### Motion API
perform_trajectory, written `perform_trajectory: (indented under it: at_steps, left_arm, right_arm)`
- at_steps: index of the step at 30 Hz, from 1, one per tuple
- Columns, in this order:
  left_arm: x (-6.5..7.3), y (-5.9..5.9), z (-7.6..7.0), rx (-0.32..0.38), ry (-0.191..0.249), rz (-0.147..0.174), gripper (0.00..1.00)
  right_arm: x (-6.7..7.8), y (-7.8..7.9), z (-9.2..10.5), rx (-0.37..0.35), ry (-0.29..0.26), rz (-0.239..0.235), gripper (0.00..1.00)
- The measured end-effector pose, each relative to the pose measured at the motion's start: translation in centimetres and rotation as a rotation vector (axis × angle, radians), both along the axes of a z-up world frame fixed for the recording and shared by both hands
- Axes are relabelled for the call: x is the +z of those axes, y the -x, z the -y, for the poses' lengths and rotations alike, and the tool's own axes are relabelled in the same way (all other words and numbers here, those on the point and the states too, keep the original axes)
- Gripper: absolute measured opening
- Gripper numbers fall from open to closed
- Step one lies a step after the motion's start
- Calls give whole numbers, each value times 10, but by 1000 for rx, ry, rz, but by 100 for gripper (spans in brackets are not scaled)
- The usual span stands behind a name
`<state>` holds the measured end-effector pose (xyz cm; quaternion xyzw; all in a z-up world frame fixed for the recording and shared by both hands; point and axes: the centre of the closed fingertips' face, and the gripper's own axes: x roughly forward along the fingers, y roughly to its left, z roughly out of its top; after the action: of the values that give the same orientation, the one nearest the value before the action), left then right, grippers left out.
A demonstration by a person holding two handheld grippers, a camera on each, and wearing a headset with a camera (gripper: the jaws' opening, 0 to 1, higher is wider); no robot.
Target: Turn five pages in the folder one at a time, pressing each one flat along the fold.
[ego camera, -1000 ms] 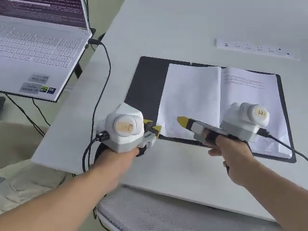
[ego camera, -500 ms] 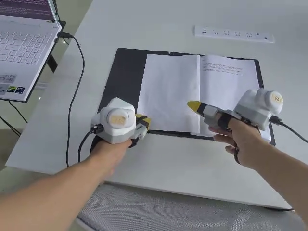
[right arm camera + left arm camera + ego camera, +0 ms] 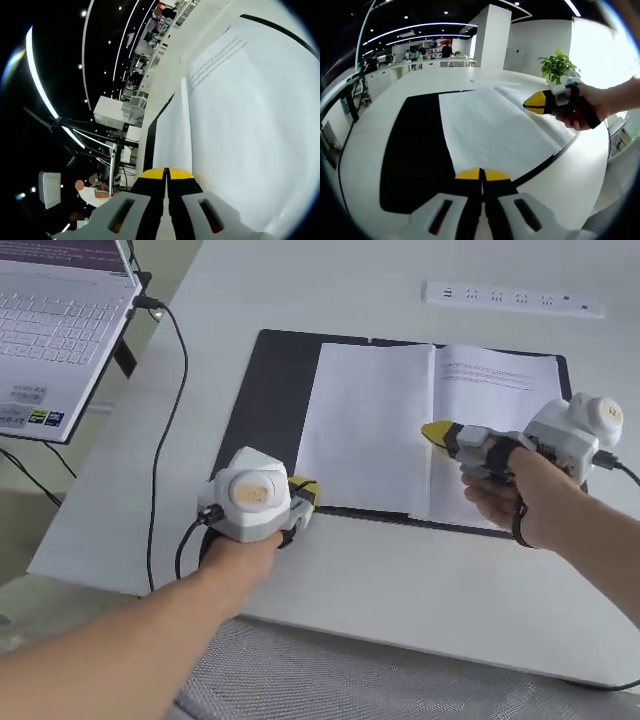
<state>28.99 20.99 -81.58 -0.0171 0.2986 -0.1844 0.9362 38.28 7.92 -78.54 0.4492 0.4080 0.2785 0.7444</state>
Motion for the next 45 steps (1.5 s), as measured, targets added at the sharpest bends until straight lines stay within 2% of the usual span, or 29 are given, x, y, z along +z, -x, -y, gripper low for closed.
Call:
perform_trajectory:
  at_steps: [1,3,7,10,11,14,18,22,24,26,28,34,36,42,45]
  left_arm:
    - [-1,0,0,2,-2,-2,0]
    - [-1,-1,-1,7,-2,-6,0]
    - [-1,1,0,14,-7,-10,0]
    - [-2,1,0,12,-13,-12,0]
    - [-2,1,0,11,-14,-14,0]
    - [-2,0,0,6,-18,-14,0]
    - [-2,0,0,0,-17,-12,0]
    - [-2,1,0,-4,-16,-10,0]
    - [-1,1,0,-2,-15,-9,0]
    - [-1,1,1,-2,-16,-8,0]
    - [-1,1,1,-3,-16,-9,0]
    - [-2,1,1,-8,-19,-11,0]
    - [-2,1,0,-8,-18,-9,0]
    - [-2,1,1,-15,-26,-5,0]
    - [-4,0,0,-13,-27,-7,0]
  right_arm:
    - [-2,-1,-1,-2,-8,-25,0]
    - [-5,-5,-4,5,-17,-47,0]
    - [-16,-17,-2,-22,-4,-98,0]
    - [-20,-25,-2,-41,-28,-128,0]
    - [-24,-33,-1,-49,-44,-143,0]
    - [-26,-49,1,-78,-50,-134,0]
    - [-25,-64,2,-115,-56,-138,0]
    - [-28,-75,0,-119,-59,-150,0]
    - [-27,-79,-4,-114,-42,-148,0]
    - [-25,-84,-8,-91,-6,-126,0]
    - [-22,-93,-11,-99,12,-121,0]
    - [-26,-112,-5,-164,-10,-144,0]
    - [-27,-124,-3,-184,-9,-137,0]
    - [-24,-143,-2,-238,-6,-128,0]
    - [-22,-151,-2,-257,17,-107,0]
